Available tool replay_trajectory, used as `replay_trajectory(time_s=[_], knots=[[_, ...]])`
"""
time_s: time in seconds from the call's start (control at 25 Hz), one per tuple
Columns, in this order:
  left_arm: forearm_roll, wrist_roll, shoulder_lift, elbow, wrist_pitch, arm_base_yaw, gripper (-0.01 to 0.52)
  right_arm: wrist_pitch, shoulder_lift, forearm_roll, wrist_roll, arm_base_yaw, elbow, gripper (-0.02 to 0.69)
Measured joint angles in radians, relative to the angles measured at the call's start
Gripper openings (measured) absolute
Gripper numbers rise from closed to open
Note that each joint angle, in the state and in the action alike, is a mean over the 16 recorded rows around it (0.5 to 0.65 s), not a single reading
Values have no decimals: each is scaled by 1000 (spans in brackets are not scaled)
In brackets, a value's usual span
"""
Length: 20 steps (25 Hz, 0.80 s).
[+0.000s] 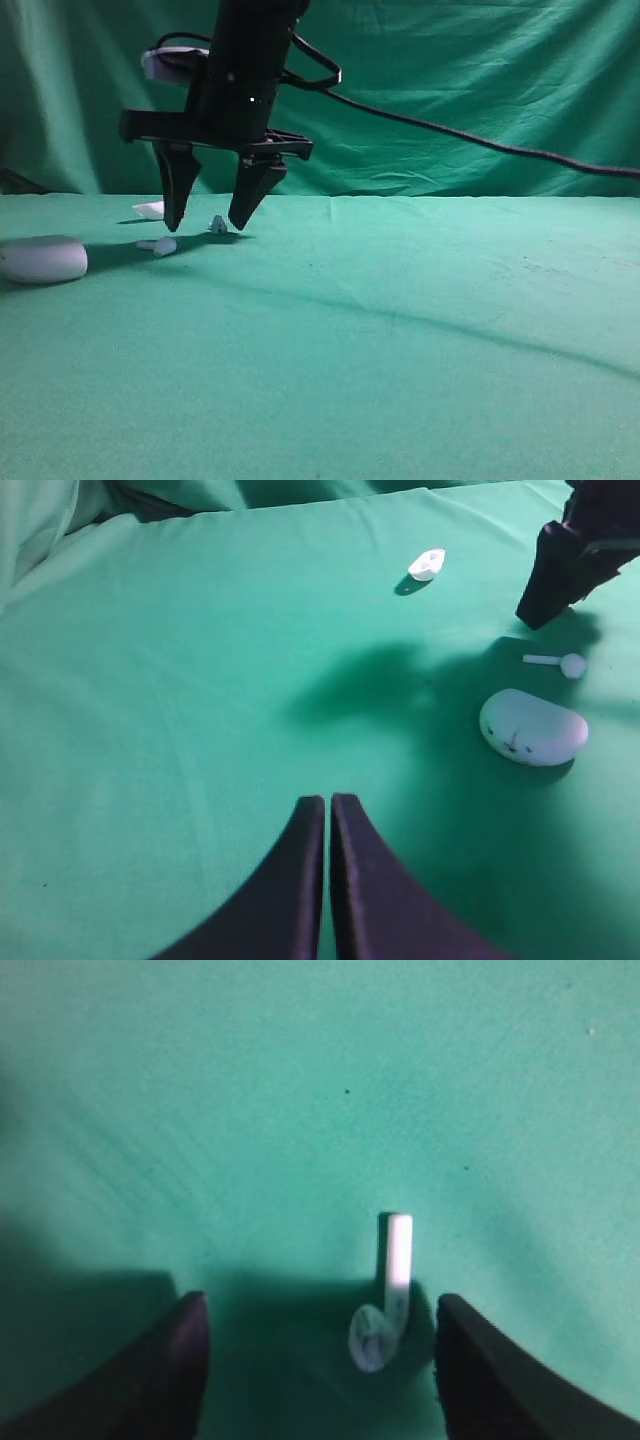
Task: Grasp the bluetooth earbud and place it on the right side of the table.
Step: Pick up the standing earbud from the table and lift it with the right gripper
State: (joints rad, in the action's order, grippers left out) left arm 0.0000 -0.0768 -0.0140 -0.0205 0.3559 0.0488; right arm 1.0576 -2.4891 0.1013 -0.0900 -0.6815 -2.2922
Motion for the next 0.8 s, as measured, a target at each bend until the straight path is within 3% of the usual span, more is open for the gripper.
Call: replay_trajectory(time_s=[0.12, 0.6, 0.8], knots=[[0, 0, 0, 0, 0, 0, 0, -10, -13, -8, 9, 1, -4, 385], [0, 0, 0, 0, 0, 0, 0, -8, -15, -32, 26, 15, -10, 126], [0, 0, 0, 0, 0, 0, 0, 33, 39, -44, 30, 29, -16, 80]])
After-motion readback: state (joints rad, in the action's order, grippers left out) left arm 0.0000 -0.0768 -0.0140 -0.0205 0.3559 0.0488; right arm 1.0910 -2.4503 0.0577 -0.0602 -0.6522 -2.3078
